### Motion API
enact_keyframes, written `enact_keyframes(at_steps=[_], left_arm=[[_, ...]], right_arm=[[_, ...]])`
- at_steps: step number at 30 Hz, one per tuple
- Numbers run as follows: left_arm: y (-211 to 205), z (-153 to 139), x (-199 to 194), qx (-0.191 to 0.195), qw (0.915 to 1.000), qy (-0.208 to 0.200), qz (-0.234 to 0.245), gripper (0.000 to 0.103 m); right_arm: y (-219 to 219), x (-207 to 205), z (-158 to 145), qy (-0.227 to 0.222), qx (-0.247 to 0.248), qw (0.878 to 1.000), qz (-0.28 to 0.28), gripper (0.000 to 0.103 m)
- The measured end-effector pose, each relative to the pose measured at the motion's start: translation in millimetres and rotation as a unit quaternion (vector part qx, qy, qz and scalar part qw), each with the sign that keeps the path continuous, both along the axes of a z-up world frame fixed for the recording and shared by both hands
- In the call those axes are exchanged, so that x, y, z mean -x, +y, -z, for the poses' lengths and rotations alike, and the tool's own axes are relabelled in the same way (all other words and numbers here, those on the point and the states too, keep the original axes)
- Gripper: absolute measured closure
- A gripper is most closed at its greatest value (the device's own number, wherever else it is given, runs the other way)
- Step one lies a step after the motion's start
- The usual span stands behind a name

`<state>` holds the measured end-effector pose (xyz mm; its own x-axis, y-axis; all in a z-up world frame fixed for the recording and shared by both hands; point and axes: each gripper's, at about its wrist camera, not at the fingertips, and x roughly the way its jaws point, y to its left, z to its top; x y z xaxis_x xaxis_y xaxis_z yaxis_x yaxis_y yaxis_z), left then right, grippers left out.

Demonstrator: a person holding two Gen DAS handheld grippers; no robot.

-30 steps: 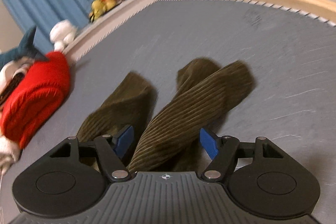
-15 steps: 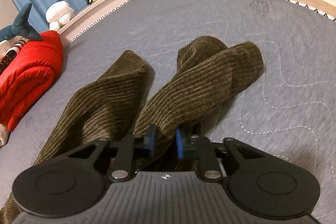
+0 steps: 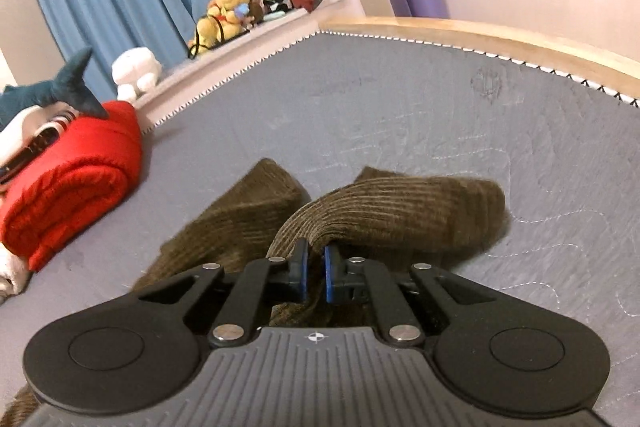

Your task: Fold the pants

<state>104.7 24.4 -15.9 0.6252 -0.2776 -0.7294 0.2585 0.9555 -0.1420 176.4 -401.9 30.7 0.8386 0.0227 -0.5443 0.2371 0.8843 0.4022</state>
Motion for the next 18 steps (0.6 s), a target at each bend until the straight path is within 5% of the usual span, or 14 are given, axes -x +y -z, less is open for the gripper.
enact_keyframes(at_steps=[5,9,11,13,15,17,18], left_arm=[[-35,18,4,-0.056,0.9969,-0.011,0.054,0.028],[-44,36,-3,-0.110,0.9926,-0.003,0.052,0.029],[-42,43,-6,-0.126,0.9911,0.005,0.042,0.044],[-34,42,-6,-0.130,0.9908,0.019,0.034,0.085],[-23,38,-7,-0.113,0.9928,0.027,0.029,0.094],[-14,29,-7,-0.095,0.9947,0.026,0.028,0.095],[-11,24,-5,-0.091,0.9951,0.024,0.028,0.096]], right_arm=[[-8,6,4,0.017,-0.006,1.000,-0.005,0.095],[-12,4,12,0.031,-0.007,0.999,-0.017,0.095],[-14,2,15,0.038,-0.012,0.999,-0.019,0.094],[-15,1,18,0.042,-0.020,0.999,-0.022,0.091],[-17,-2,20,0.046,-0.024,0.998,-0.023,0.091],[-19,-5,22,0.051,-0.029,0.998,-0.021,0.074],[-20,-7,23,0.055,-0.032,0.998,-0.019,0.057]])
